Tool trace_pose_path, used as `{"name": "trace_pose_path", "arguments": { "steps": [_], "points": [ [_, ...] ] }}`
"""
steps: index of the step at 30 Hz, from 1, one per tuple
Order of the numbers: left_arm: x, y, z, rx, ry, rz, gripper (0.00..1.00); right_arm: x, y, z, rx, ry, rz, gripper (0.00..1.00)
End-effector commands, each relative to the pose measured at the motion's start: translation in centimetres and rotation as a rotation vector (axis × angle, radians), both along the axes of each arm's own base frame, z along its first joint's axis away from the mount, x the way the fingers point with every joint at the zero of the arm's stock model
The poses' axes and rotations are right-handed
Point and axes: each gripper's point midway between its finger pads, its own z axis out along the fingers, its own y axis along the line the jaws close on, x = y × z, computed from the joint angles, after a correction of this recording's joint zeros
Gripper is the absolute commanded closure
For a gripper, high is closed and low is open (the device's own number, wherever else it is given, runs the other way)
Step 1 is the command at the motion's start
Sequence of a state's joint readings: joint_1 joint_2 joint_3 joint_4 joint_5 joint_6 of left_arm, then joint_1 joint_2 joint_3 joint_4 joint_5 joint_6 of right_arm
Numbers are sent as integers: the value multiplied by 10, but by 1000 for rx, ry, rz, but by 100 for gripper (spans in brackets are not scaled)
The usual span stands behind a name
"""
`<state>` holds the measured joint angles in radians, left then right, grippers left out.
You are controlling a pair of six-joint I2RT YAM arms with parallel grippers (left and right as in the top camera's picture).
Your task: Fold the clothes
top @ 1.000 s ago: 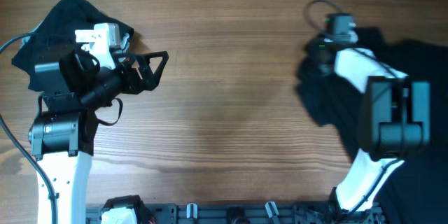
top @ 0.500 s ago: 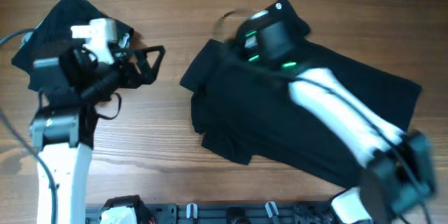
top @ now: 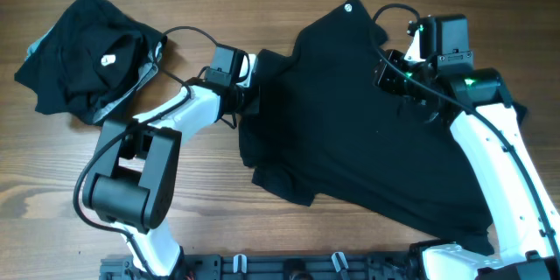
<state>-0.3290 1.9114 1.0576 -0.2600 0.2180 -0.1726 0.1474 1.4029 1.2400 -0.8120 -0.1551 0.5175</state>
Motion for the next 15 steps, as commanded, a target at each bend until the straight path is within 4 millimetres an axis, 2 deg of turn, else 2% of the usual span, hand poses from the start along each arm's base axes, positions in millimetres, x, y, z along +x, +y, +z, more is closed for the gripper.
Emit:
{"name": "trace_pose_path", "arguments": {
  "steps": [1, 2, 4, 6, 8, 10, 11, 12, 13, 15],
  "points": [
    [9, 54, -33, 248, 9, 228, 96, 1, -15, -4, -82, -2, -34, 55],
    [10, 85, -35, 332, 9, 379, 96, 0, -23, -9, -123, 8, -60, 55],
    [12, 138, -31, 388, 15, 598, 96, -3, -35, -22, -140, 44, -109, 50],
    [12, 169, -27, 314, 63, 730, 96, -5, -58, -40, -139, 96, -196, 48],
    [16, 168, -9, 138, 102, 736, 96, 4, -90, -65, -145, 146, -276, 45],
    [23, 165, 27, 73, 37, 728, 95, 12, -118, -105, -150, 229, -327, 45],
    [23, 165, 47, 57, 0, 729, 89, 10, -128, -127, -148, 290, -348, 45],
    [23, 165, 61, 47, -26, 730, 82, 9, -134, -141, -148, 325, -361, 44],
    [22, 165, 80, 35, -62, 725, 74, 6, -144, -167, -141, 386, -385, 40],
    [17, 165, 116, 17, -135, 709, 64, 3, -146, -193, -97, 440, -384, 38]
  ]
}}
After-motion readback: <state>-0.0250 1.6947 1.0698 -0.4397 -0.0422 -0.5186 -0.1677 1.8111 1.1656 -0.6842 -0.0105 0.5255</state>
